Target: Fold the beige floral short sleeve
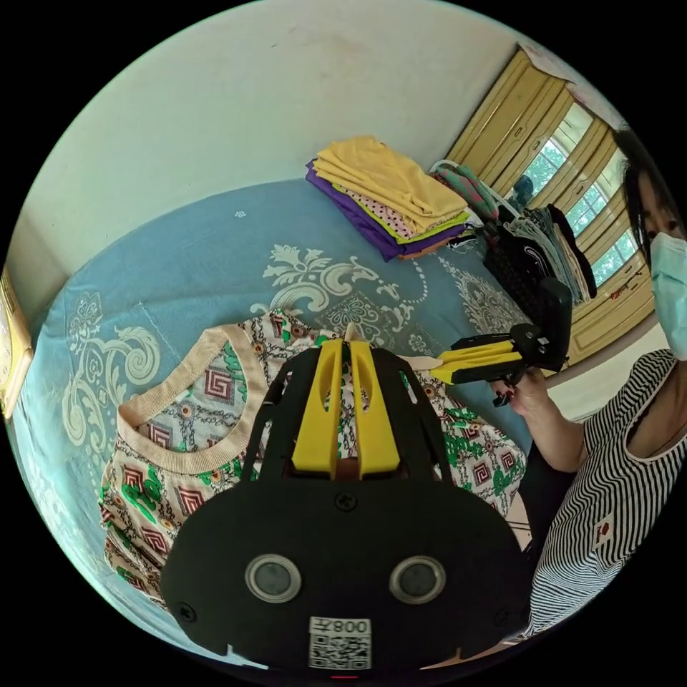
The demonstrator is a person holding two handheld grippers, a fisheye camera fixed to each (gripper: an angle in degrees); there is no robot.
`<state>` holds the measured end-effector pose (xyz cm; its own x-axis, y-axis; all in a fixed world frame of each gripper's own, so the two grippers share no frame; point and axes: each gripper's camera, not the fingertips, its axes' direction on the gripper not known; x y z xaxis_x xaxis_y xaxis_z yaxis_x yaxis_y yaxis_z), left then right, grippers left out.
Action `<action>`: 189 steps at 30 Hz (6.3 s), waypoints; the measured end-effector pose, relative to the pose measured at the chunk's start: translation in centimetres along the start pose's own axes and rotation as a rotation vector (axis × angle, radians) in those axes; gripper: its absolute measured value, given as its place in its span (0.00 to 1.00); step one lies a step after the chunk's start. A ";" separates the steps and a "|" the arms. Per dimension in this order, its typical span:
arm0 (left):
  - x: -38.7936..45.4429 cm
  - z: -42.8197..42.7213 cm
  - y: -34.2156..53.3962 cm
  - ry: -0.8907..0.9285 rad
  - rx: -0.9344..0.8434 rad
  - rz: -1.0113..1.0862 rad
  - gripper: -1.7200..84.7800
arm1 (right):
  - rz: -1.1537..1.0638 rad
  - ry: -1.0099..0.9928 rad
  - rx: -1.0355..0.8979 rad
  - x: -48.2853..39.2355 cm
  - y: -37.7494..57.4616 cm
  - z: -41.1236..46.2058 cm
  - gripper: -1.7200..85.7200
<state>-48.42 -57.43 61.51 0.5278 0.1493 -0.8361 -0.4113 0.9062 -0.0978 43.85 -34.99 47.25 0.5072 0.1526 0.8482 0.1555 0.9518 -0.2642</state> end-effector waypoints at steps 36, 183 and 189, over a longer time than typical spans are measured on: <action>5.1 16.2 -13.2 0.039 -0.210 0.197 0.05 | 0.327 0.021 -0.038 11.5 0.5 -5.4 0.03; -14.3 -47.9 72.2 -0.348 0.346 -0.832 0.08 | -0.470 -0.123 -0.476 -25.3 -24.0 78.0 0.02; -15.2 -45.7 70.6 -0.265 0.273 -0.852 0.06 | -0.497 -0.100 -0.469 -25.5 -23.8 75.2 0.02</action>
<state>-119.46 -13.77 42.60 0.7370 -0.5539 -0.3872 0.3641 0.8081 -0.4630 -36.48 -41.52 66.42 0.2038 -0.2269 0.9523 0.7110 0.7031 0.0154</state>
